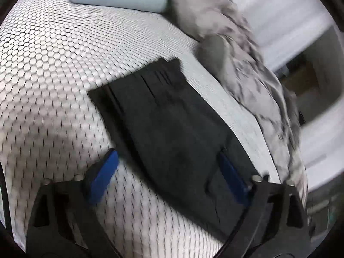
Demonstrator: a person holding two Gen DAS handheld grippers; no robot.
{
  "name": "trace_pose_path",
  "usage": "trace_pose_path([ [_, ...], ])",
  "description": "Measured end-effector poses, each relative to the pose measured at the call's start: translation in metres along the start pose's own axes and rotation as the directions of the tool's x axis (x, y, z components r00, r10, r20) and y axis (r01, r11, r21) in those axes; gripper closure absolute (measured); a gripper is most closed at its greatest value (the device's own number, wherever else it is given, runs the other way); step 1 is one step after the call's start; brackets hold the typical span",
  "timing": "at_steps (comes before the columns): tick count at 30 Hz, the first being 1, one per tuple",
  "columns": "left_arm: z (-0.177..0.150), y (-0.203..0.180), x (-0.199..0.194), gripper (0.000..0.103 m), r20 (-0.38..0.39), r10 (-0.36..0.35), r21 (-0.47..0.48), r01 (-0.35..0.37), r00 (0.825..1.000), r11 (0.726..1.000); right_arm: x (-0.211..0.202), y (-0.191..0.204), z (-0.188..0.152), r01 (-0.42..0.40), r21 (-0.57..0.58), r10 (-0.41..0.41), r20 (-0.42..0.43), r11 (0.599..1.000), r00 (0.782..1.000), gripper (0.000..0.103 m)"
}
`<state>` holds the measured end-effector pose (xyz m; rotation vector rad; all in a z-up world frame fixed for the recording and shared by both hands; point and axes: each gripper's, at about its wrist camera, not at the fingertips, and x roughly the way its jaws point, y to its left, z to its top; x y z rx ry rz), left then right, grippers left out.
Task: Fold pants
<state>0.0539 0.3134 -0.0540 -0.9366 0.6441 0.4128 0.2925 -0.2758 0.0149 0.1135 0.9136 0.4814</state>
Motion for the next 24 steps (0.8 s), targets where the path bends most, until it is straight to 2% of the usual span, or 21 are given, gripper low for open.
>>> trace_pose_path([
  [1, 0.006, 0.001, 0.003, 0.028, 0.014, 0.015, -0.010, -0.015, 1.000, 1.000, 0.001, -0.002, -0.001, -0.009, 0.006, 0.009, -0.005, 1.000, 1.000, 0.006],
  [2, 0.008, 0.001, 0.004, 0.046, 0.021, 0.027, -0.012, -0.027, 0.999, 1.000, 0.001, -0.004, -0.001, -0.027, 0.023, 0.028, -0.014, 0.999, 1.000, 0.006],
  [3, 0.012, 0.003, 0.005, 0.059, 0.025, 0.046, -0.011, -0.045, 0.999, 0.999, 0.001, -0.005, -0.002, -0.041, 0.034, 0.041, -0.019, 0.999, 0.999, 0.006],
  [4, 0.013, 0.004, 0.006, 0.083, 0.022, 0.063, -0.010, -0.062, 0.998, 0.998, 0.001, -0.005, -0.002, -0.047, 0.037, 0.048, -0.018, 0.998, 0.999, 0.006],
  [5, 0.013, 0.005, 0.004, 0.092, 0.031, 0.070, -0.004, -0.070, 0.997, 0.998, -0.001, -0.006, -0.002, -0.051, 0.038, 0.052, -0.013, 0.998, 0.999, 0.006],
  [8, 0.008, -0.008, -0.012, 0.099, 0.083, 0.047, 0.061, -0.052, 0.995, 0.997, -0.006, -0.006, -0.001, -0.041, 0.026, 0.041, -0.001, 0.999, 0.999, 0.006],
  [12, -0.008, -0.069, -0.051, 0.100, 0.181, 0.001, 0.214, -0.040, 0.983, 0.976, -0.011, -0.010, -0.001, -0.043, 0.039, 0.042, 0.014, 0.998, 0.999, 0.006],
  [15, -0.030, -0.125, -0.079, 0.100, 0.215, -0.091, 0.329, 0.016, 0.972, 0.944, -0.016, -0.013, -0.002, -0.020, 0.035, 0.019, 0.023, 0.999, 1.000, 0.006],
  [17, -0.050, -0.162, -0.093, 0.100, 0.208, -0.156, 0.406, 0.060, 0.966, 0.912, -0.020, -0.016, -0.004, -0.017, 0.034, 0.016, 0.031, 0.999, 0.999, 0.006],
  [20, -0.090, -0.222, -0.104, 0.100, 0.146, -0.273, 0.519, 0.161, 0.951, 0.839, -0.028, -0.024, -0.006, 0.010, 0.040, -0.012, 0.054, 0.999, 0.998, 0.006],
  [22, -0.126, -0.262, -0.100, 0.100, 0.058, -0.348, 0.577, 0.254, 0.936, 0.776, -0.031, -0.034, -0.007, 0.027, 0.065, -0.031, 0.061, 0.998, 0.998, 0.006],
  [24, -0.160, -0.300, -0.086, 0.100, -0.063, -0.392, 0.617, 0.344, 0.918, 0.708, -0.034, -0.045, -0.008, 0.035, 0.100, -0.041, 0.061, 0.994, 0.997, 0.006],
])
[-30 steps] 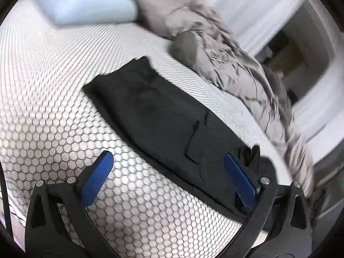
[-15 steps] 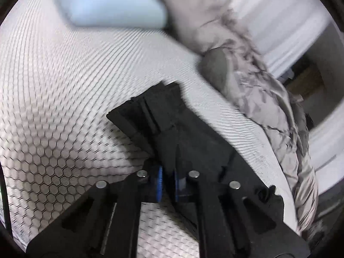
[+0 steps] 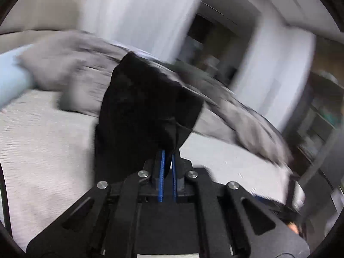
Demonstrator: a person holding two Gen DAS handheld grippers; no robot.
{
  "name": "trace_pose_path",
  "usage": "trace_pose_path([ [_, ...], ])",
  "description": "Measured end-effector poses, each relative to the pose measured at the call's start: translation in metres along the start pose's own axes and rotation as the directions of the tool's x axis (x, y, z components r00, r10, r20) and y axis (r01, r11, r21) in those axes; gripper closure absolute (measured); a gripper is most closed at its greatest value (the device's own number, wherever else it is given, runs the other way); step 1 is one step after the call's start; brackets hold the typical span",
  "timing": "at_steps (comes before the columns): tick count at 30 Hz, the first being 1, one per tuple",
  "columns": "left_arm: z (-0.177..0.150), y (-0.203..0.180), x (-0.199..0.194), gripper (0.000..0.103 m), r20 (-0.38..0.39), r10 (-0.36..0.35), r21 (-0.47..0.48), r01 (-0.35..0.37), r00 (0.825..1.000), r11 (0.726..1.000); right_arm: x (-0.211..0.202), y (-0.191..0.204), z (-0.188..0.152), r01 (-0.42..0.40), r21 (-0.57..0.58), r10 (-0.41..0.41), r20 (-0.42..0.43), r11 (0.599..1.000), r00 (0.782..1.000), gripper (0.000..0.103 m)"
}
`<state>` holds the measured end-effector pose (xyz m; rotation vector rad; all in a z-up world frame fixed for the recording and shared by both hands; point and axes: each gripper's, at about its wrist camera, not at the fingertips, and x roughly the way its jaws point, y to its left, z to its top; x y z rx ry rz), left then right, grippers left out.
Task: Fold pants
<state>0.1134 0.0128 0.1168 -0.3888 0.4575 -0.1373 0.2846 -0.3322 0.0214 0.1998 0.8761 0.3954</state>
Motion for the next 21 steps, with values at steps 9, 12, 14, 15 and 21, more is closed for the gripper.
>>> trace_pose_path([
  [9, -0.105, -0.087, 0.099, 0.057, -0.459, -0.233, 0.092, 0.306, 0.857, 0.947, -0.012, -0.050, 0.005, 0.033, 0.185, -0.041, 0.036, 0.982, 0.999, 0.006],
  [12, -0.092, -0.070, 0.084, 0.033, -0.390, -0.189, 0.117, 0.252, 0.901, 0.961, -0.008, -0.045, 0.006, -0.002, 0.166, -0.001, 0.018, 0.986, 1.000, 0.006],
  [14, -0.073, -0.057, 0.077, 0.022, -0.326, -0.132, 0.127, 0.182, 0.936, 0.975, -0.003, -0.035, 0.005, -0.043, 0.124, 0.043, -0.004, 0.991, 0.999, 0.006],
  [15, -0.068, -0.042, 0.076, 0.022, -0.295, -0.091, 0.138, 0.136, 0.951, 0.981, 0.002, -0.026, 0.004, -0.090, 0.095, 0.093, -0.028, 0.991, 0.995, 0.009],
  [21, -0.059, 0.046, 0.089, 0.023, -0.274, 0.051, 0.045, -0.040, 0.961, 0.998, 0.030, 0.005, -0.012, -0.317, 0.073, 0.326, -0.197, 0.945, 0.925, 0.029],
])
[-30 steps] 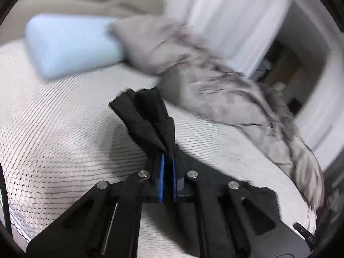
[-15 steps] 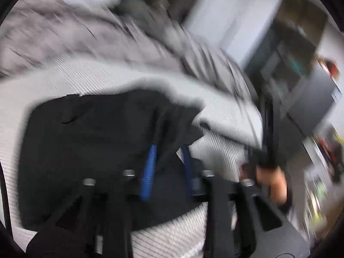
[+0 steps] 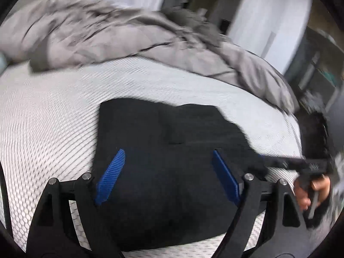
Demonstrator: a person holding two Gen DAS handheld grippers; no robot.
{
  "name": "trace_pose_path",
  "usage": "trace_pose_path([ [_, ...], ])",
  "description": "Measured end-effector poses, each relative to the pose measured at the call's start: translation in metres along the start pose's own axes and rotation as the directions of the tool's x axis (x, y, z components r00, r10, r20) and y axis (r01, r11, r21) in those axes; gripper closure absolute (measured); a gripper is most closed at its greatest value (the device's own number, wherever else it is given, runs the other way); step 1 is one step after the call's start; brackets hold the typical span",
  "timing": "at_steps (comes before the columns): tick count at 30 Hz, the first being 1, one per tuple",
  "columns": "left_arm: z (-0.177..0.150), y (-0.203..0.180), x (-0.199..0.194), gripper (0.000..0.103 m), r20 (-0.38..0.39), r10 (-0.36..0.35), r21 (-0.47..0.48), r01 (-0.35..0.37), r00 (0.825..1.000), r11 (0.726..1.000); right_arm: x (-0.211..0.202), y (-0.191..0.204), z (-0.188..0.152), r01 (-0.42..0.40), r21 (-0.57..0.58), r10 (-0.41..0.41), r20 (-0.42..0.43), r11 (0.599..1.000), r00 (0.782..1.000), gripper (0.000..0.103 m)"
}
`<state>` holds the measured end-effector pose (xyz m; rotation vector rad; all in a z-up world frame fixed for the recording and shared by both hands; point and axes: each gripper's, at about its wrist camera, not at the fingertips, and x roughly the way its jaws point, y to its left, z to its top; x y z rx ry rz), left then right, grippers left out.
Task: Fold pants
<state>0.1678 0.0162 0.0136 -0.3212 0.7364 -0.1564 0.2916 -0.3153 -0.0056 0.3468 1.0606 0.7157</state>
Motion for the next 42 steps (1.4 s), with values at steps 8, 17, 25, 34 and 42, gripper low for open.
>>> trace_pose_path([
  [8, -0.003, 0.070, 0.003, 0.023, -0.010, 0.033, -0.114, -0.034, 0.999, 0.993, 0.032, -0.024, -0.012, -0.123, 0.107, 0.135, -0.109, 0.987, 0.985, 0.027],
  [17, 0.002, 0.081, -0.010, 0.023, 0.010, 0.031, -0.148, -0.029, 0.999, 0.989, 0.013, -0.017, -0.020, -0.211, 0.079, 0.221, -0.166, 0.974, 0.961, 0.028],
  [25, 0.000, 0.070, -0.005, 0.023, -0.006, 0.041, -0.117, -0.041, 0.999, 0.992, 0.046, -0.025, -0.013, -0.172, 0.204, 0.196, -0.105, 0.964, 0.975, 0.076],
  [34, 0.004, 0.068, -0.004, 0.023, -0.008, 0.043, -0.099, -0.043, 0.999, 0.994, -0.019, 0.030, -0.031, -0.191, 0.074, 0.194, -0.037, 0.979, 0.980, 0.083],
  [42, -0.008, 0.068, 0.017, 0.023, -0.095, 0.048, -0.082, -0.056, 0.994, 0.995, -0.013, 0.010, -0.050, -0.024, 0.036, 0.027, -0.093, 0.999, 0.995, 0.055],
])
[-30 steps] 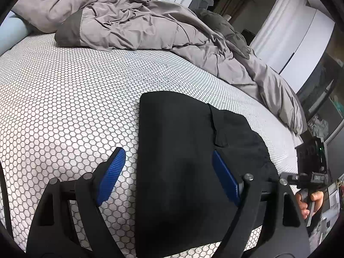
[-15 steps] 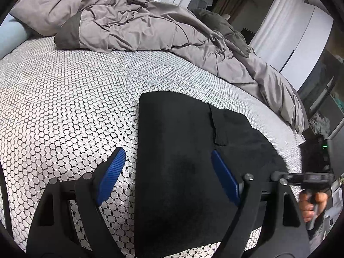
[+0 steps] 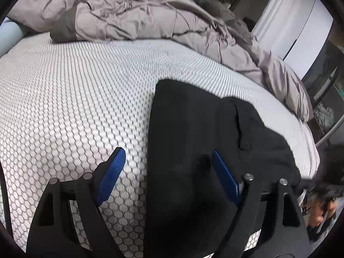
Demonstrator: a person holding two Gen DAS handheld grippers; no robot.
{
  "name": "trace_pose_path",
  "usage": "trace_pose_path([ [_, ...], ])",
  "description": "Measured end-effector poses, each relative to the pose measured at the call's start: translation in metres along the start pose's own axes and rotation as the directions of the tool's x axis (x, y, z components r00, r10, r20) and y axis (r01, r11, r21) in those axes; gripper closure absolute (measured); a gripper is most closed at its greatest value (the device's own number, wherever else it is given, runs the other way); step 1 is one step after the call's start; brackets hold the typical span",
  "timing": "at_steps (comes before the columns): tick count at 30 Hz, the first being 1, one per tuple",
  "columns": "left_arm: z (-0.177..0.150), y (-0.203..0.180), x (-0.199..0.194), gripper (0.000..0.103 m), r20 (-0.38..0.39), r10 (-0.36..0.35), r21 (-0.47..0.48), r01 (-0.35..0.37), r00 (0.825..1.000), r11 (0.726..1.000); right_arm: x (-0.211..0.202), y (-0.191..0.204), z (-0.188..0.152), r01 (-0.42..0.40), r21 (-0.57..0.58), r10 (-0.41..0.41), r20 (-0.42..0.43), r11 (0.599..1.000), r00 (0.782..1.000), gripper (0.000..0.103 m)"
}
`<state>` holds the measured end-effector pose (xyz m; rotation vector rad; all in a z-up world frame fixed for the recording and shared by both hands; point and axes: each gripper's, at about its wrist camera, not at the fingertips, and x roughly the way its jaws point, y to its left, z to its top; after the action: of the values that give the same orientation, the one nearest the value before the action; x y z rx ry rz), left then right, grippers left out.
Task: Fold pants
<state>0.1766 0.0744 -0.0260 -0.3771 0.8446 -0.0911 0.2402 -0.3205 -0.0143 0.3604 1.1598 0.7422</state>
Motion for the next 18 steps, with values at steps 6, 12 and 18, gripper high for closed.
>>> trace_pose_path([
  [6, -0.019, 0.002, 0.014, 0.043, -0.095, -0.103, -0.033, 0.100, 0.990, 0.994, -0.015, -0.029, 0.019, 0.038, 0.109, -0.053, 0.141, 0.993, 0.989, 0.052],
  [12, -0.038, -0.018, 0.006, 0.048, -0.138, -0.086, 0.070, 0.096, 0.987, 0.993, 0.011, -0.040, 0.041, 0.090, 0.123, -0.104, 0.120, 0.988, 0.987, 0.070],
  [18, -0.035, -0.034, -0.019, 0.048, -0.030, 0.028, 0.171, -0.022, 0.999, 0.985, -0.011, -0.029, 0.040, 0.224, 0.060, -0.231, 0.161, 0.973, 0.959, 0.063],
])
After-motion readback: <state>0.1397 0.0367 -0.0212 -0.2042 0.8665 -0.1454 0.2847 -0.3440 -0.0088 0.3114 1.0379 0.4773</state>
